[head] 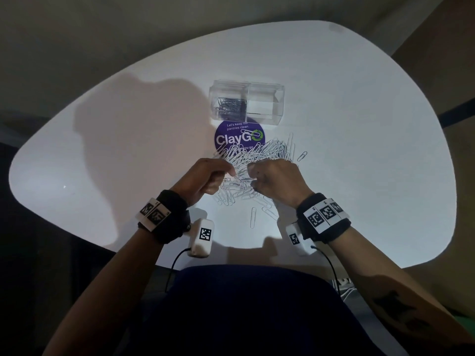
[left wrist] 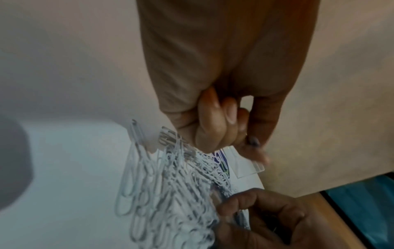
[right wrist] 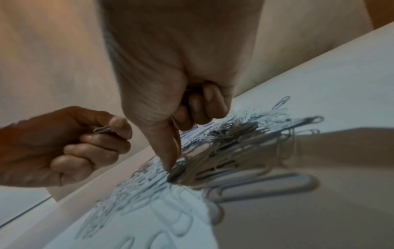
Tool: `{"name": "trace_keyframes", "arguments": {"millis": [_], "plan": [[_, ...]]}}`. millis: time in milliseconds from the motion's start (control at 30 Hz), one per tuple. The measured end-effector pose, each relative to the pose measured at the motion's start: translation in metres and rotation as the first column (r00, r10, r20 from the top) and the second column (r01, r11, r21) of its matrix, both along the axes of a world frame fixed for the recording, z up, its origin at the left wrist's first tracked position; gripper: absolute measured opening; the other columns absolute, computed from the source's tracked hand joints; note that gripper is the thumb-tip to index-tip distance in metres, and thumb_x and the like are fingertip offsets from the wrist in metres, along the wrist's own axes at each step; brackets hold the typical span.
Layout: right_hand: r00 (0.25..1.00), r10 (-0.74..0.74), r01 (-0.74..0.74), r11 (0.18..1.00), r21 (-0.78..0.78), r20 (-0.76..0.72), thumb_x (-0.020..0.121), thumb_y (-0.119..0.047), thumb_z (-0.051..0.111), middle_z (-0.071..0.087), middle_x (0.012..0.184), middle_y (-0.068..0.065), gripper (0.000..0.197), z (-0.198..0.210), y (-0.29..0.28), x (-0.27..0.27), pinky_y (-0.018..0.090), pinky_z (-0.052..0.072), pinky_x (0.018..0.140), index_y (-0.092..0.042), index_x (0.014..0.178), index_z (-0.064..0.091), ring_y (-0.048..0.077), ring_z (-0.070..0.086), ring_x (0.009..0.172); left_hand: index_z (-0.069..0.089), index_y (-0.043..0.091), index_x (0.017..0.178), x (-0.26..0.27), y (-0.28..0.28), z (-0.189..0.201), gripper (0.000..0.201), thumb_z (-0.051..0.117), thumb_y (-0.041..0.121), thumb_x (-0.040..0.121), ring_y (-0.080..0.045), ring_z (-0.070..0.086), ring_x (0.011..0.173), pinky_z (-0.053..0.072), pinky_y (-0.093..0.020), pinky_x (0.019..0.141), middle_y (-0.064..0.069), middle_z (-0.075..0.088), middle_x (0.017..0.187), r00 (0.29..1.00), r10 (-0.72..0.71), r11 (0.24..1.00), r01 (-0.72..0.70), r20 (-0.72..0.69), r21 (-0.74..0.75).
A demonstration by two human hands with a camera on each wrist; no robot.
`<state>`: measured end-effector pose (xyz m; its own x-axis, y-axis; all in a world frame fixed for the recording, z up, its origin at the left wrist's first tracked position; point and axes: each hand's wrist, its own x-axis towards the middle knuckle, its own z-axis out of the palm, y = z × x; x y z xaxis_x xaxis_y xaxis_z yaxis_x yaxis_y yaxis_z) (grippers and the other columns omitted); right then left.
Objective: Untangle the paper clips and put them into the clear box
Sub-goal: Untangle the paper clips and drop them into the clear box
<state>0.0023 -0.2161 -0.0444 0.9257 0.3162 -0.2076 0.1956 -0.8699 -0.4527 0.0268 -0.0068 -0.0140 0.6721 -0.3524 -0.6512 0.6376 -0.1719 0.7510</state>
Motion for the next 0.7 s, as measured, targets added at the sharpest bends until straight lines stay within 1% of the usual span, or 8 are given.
{"name": "trace_keyframes", "arguments": {"millis": [100,200,367,433,533,600,633,700], "plan": [[0.989,-0.146,0.148,0.981,0.128,-0.027,0.088,-0.042,0.063,0.070,0.075,-0.007,0.021,0.004,-0.003,0.001,0.031,0.052,0.067,-0.022,0.082,0.064,0.017,0.063,0.070,0.038,0.016,0.065,0.007,-0.001,-0.001,0.019,0.042,0.019,0.084,-0.016,0.024,0.049,0.022,-0.021,0.040,-0.001,0.035,0.058,0.993,0.091,0.993,-0.096,-0.073,-0.069],[0.931,-0.329,0.365,0.868,0.338,-0.161,0.090,-0.046,0.058,0.068,0.067,-0.004,0.035,0.015,-0.005,0.007,0.030,0.050,0.065,-0.015,0.073,0.060,0.017,0.064,0.066,0.044,0.013,0.067,0.019,-0.005,0.007,0.016,0.040,0.019,0.081,-0.017,0.034,0.048,0.026,-0.022,0.042,-0.006,0.047,0.061,0.989,0.135,0.989,-0.138,-0.064,-0.051],[0.827,-0.452,0.555,0.754,0.351,-0.336,0.091,-0.028,0.058,0.064,0.086,-0.002,0.018,0.038,-0.010,0.035,0.032,0.044,0.065,-0.011,0.095,0.059,0.014,0.057,0.075,0.045,0.017,0.064,0.072,-0.021,0.030,0.027,0.042,0.014,0.090,-0.012,0.035,0.048,0.030,-0.022,0.046,0.001,0.044,0.060,0.972,0.118,0.981,-0.146,0.202,0.130],[0.788,-0.450,0.601,0.711,0.366,-0.419,0.090,-0.022,0.055,0.062,0.090,0.001,0.013,0.048,-0.009,0.052,0.032,0.043,0.067,-0.010,0.094,0.059,0.014,0.055,0.078,0.044,0.021,0.061,0.102,-0.031,0.038,0.031,0.043,0.012,0.091,-0.007,0.038,0.049,0.035,-0.022,0.048,0.006,0.043,0.059,0.933,-0.007,0.941,-0.115,0.361,0.317],[0.754,-0.388,0.617,0.695,0.369,-0.530,0.088,-0.010,0.052,0.059,0.074,0.004,0.009,0.068,-0.004,0.079,0.029,0.041,0.063,-0.009,0.083,0.059,0.018,0.055,0.069,0.047,0.020,0.060,0.136,-0.046,0.044,0.027,0.038,0.017,0.085,-0.015,0.044,0.059,0.036,-0.029,0.059,-0.003,0.047,0.064,0.777,-0.327,0.816,-0.054,0.538,0.575],[0.757,-0.339,0.591,0.720,0.364,-0.559,0.089,-0.002,0.052,0.055,0.066,0.003,0.011,0.082,0.001,0.097,0.027,0.037,0.055,-0.006,0.084,0.061,0.014,0.049,0.058,0.066,0.010,0.087,0.152,-0.051,0.037,0.024,0.042,0.009,0.087,-0.023,0.059,0.088,0.042,-0.026,0.076,-0.013,0.064,0.092,0.740,-0.414,0.775,-0.018,0.530,0.632],[0.764,-0.330,0.578,0.733,0.360,-0.554,0.089,0.001,0.051,0.053,0.065,0.003,0.013,0.087,0.004,0.106,0.026,0.036,0.053,-0.005,0.083,0.061,0.013,0.046,0.056,0.067,0.004,0.102,0.159,-0.052,0.031,0.026,0.046,0.003,0.088,-0.024,0.059,0.103,0.042,-0.024,0.084,-0.013,0.065,0.110,0.736,-0.457,0.743,0.008,0.499,0.669],[0.776,-0.337,0.570,0.736,0.365,-0.533,0.090,0.004,0.049,0.052,0.063,0.003,0.017,0.093,0.010,0.123,0.026,0.034,0.051,-0.001,0.084,0.064,0.013,0.042,0.054,0.065,0.000,0.112,0.162,-0.050,0.026,0.030,0.049,0.000,0.087,-0.026,0.056,0.115,0.042,-0.025,0.092,-0.012,0.062,0.123,0.721,-0.536,0.686,0.068,0.439,0.725]]}}
